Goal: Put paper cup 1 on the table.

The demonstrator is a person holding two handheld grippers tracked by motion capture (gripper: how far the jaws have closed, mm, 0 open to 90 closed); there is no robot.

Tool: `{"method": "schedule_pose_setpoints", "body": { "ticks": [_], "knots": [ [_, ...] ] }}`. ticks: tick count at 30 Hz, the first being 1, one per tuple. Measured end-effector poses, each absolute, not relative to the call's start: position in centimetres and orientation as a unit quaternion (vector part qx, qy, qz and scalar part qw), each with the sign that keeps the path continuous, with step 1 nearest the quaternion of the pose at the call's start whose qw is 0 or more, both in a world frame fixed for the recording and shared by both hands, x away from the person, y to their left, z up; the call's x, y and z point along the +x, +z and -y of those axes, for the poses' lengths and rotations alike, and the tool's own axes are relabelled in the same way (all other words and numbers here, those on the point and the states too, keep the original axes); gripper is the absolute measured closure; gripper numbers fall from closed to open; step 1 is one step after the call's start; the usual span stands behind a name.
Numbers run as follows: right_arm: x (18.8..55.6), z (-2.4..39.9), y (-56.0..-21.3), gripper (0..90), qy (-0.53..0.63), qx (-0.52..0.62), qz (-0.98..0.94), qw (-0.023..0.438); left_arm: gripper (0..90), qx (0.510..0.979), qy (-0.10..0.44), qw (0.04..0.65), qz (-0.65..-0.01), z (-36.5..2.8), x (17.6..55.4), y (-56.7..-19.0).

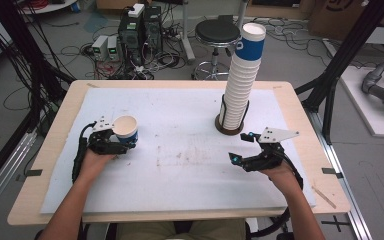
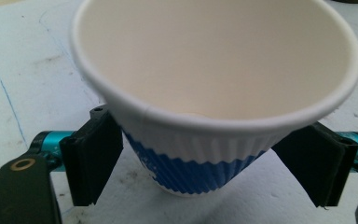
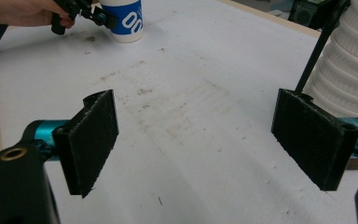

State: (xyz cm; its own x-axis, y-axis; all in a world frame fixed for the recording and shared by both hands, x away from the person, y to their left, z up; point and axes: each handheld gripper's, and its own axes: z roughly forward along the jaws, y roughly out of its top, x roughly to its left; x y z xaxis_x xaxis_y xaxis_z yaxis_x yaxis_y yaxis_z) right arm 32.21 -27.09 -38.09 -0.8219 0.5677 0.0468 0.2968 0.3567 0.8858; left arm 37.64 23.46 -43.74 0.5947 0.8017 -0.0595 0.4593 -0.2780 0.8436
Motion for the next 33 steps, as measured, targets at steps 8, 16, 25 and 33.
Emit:
{"method": "schedule_pose_setpoints", "body": {
  "ticks": [8, 16, 25, 33],
  "knots": [
    [32.3, 27.1, -38.2, 14.9, 0.500, 0.265, -0.813, 0.135, 16.9, 0.785, 0.171, 0.423, -0.419, -24.9, 36.0, -43.6],
    [32.3, 27.1, -38.3, 14.9, 0.499, 0.268, -0.813, 0.134, 16.9, 0.776, 0.172, 0.449, -0.409, -26.8, 33.9, -42.3],
    [32.5, 27.4, -38.4, 14.9, 0.485, 0.290, -0.809, 0.162, 16.7, 0.689, 0.181, 0.606, -0.353, -26.4, 33.1, -38.8],
    [32.6, 28.2, -38.1, 14.9, 0.488, 0.306, -0.797, 0.183, 16.7, 0.670, 0.175, 0.651, -0.311, -24.1, 33.9, -36.6]
  ]
}}
